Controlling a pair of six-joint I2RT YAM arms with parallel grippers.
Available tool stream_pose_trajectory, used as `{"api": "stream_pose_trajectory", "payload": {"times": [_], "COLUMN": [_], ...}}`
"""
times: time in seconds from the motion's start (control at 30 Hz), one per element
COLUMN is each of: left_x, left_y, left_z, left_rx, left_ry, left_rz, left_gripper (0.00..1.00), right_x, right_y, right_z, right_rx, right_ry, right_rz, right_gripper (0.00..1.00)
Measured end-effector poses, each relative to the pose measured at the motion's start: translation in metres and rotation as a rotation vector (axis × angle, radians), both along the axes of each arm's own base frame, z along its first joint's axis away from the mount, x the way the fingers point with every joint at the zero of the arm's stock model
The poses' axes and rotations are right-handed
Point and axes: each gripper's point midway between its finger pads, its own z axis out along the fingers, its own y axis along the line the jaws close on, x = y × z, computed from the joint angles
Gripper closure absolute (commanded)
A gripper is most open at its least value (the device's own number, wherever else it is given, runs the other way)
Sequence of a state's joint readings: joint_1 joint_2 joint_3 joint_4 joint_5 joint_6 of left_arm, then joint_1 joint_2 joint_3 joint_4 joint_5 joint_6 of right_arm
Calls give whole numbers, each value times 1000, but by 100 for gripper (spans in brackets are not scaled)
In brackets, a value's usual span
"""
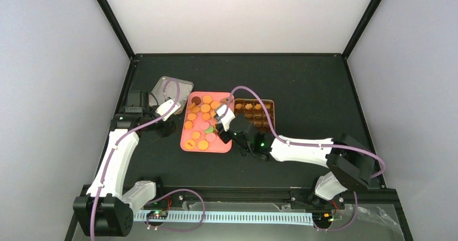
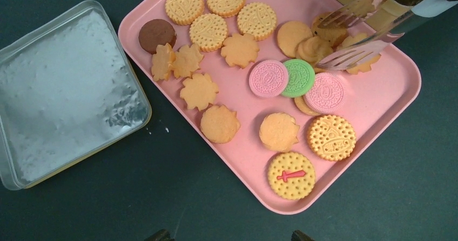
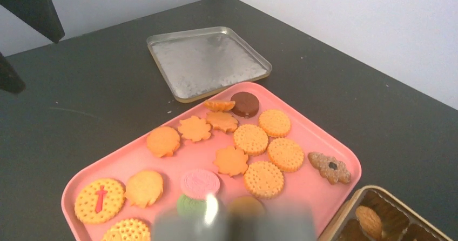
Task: Pack the cookies
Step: Pick up the fake cookies from the plate.
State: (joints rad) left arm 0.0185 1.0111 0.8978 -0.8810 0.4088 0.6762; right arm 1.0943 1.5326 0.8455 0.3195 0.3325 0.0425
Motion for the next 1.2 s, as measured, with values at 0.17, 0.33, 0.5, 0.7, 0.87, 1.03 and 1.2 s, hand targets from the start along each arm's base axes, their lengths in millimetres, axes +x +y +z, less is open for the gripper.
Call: {"api": "stream_pose_trajectory", "payload": {"times": [0.17, 0.33, 0.5, 0.7, 0.87, 1.03, 1.2], "left_x": [-2, -2, -3, -3, -4, -4, -4], "left_y": [0, -1, -1, -2, -2, -2, -2], "left_z": [0, 1, 1, 2, 3, 3, 3], "left_rx": [1, -1, -3, -8, -9, -10, -10], "left_ry": [-6, -7, -11, -11, -15, -16, -16], "left_rz": [-2, -5, -6, -9, -9, -10, -11], "left_gripper": [41, 41, 41, 41, 41, 41, 41], "right_x": [-9, -18, -24, -24, -22, -18, -8], "right_y": [-9, -17, -24, -28, -28, -28, -41], "right_z": [-8, -9, -6, -3, 1, 41, 110], "right_rx": [-12, -2, 29, 49, 39, 71, 172], "right_ry": [-4, 3, 34, 51, 56, 7, -91], "right_rz": [-12, -22, -39, -64, -73, -85, -119], "right_gripper": [61, 66, 88, 99, 99, 99, 99]}}
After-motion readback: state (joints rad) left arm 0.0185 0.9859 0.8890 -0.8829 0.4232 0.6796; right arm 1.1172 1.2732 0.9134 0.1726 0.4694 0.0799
